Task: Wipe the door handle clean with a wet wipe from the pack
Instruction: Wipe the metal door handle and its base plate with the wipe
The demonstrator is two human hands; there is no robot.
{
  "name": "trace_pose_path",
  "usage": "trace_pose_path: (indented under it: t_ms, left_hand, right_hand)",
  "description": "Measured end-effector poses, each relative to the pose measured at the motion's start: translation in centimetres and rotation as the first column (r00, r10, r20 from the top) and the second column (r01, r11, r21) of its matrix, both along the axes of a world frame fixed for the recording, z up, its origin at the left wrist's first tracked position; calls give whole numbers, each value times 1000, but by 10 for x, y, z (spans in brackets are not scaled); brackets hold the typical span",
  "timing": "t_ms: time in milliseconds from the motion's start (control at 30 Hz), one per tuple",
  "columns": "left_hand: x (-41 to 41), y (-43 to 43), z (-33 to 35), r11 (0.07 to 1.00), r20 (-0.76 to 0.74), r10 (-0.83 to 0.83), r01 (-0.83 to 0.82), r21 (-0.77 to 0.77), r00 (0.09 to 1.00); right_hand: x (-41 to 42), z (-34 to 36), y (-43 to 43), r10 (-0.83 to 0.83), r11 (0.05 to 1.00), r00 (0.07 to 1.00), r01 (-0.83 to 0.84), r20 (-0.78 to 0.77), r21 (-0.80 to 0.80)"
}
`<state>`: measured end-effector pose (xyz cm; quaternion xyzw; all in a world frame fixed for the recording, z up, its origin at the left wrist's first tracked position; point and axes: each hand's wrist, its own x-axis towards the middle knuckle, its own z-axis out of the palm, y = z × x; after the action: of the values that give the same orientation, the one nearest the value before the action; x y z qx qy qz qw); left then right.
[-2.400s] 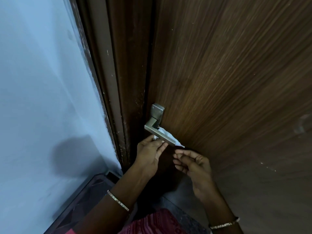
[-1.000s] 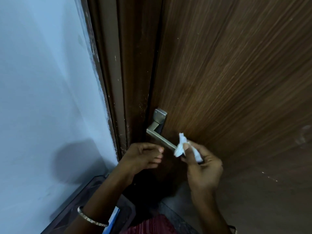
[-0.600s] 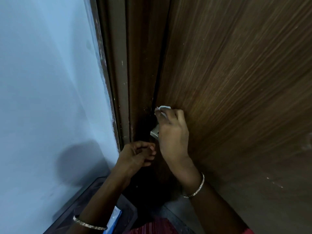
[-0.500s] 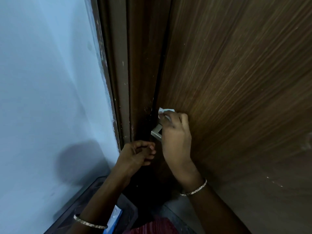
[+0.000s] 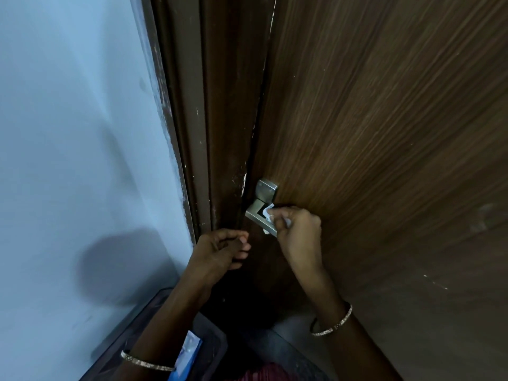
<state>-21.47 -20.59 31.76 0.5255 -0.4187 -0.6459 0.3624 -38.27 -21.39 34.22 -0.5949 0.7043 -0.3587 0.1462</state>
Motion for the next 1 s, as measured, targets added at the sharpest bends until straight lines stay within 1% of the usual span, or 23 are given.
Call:
trace_pose_path:
  t_ms: [67, 133, 200, 233, 300, 333, 400, 467, 500, 567, 633, 667, 833, 1000]
  left_hand:
    - [1, 1, -1, 1000, 1, -2, 2, 3, 1000]
    - [1, 1, -4, 1000, 2, 3, -3, 8, 1000]
    - [-1, 1, -6, 1000, -8, 14, -14, 21, 1000]
    - [-1, 0, -7, 1000, -12, 19, -19, 24, 1000]
    - [-2, -1, -8, 999, -17, 23, -23, 28, 1000]
    - [-3, -2, -7, 999, -17, 25, -25, 28, 1000]
    - [-3, -1, -6, 999, -12, 29, -29, 16, 999]
    - [-4, 0, -5, 999, -13, 40, -40, 9, 999]
    - [-4, 1, -5, 999, -15, 46, -46, 2, 999]
    - [-5, 2, -3, 999, -16, 51, -51, -9, 999]
    - [-5, 4, -1, 999, -5, 52, -52, -14, 999]
    - [-5, 5, 0, 998, -1, 53, -53, -19, 999]
    - [-4, 13, 6, 997, 18, 65, -64, -39, 998]
    - [-3, 22, 12, 994, 43, 94, -92, -53, 995]
  right_hand:
    - [-3, 3, 1, 16, 999, 999, -18, 43, 50]
    - [-2, 2, 3, 2, 999, 997, -4, 72, 33]
    - [4, -1, 7, -45, 996, 997, 49, 58, -70]
    - [9, -1, 9, -58, 986, 998, 63, 34, -151]
    - [18, 0, 13, -71, 945, 996, 49, -56, -323]
    - [22, 3, 13, -80, 923, 992, 36, -99, -383]
    - [26, 10, 9, -117, 905, 982, 45, -146, -423]
    - [29, 16, 4, -155, 920, 973, 78, -173, -385]
    - [30, 17, 3, -161, 937, 971, 93, -179, -338]
    - [29, 15, 3, -143, 979, 975, 113, -172, -169]
    - [25, 12, 4, -135, 991, 986, 134, -97, -15]
    - [22, 12, 5, -138, 990, 989, 139, -50, 20]
    - [15, 15, 7, -93, 994, 995, 91, 29, 56]
    - [12, 15, 17, -138, 990, 990, 138, 0, 0]
